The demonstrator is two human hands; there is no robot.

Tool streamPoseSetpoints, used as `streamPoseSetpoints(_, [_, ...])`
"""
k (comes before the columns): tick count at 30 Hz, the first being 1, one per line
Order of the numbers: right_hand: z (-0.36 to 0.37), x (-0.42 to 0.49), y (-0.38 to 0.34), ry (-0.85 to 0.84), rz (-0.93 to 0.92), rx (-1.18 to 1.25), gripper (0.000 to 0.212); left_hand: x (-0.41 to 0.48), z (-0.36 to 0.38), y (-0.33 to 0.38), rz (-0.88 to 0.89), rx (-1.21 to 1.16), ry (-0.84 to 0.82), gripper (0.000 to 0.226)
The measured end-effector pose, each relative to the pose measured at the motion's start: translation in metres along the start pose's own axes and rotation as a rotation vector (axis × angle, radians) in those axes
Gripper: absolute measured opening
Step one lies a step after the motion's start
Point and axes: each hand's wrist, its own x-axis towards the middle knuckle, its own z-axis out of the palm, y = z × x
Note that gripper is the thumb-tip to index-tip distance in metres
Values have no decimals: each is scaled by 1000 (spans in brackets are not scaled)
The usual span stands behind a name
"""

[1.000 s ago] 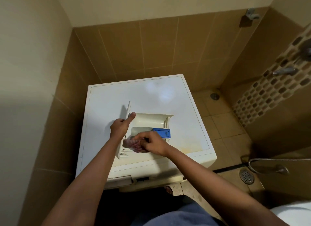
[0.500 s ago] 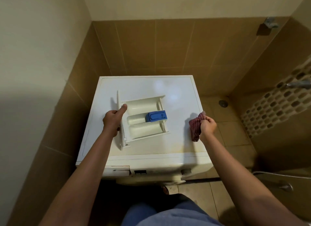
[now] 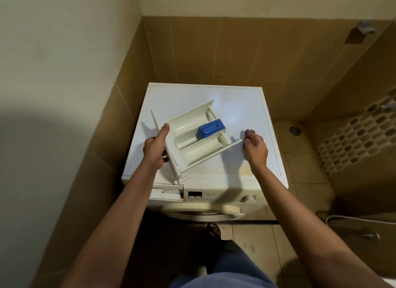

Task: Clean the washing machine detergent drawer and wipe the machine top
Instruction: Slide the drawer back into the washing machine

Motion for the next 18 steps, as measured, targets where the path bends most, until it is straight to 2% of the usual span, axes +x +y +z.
streamPoseSetpoints(9, [47,-121,29,-142,154,79,31,-61,-93,-71,-80,-117,154,71])
streamPoseSetpoints(13, [64,-173,49,-233,215,136,20,-85,-125,-116,-115,-205,205,74])
streamPoseSetpoints(16, [75,-205,63,-342,297,170,23,-97,-142,-146,-158,-259,239,75])
streamPoseSetpoints(18, [84,-223,74,-431,333,118,35,-104,-150,-162,-183,-288,261,66])
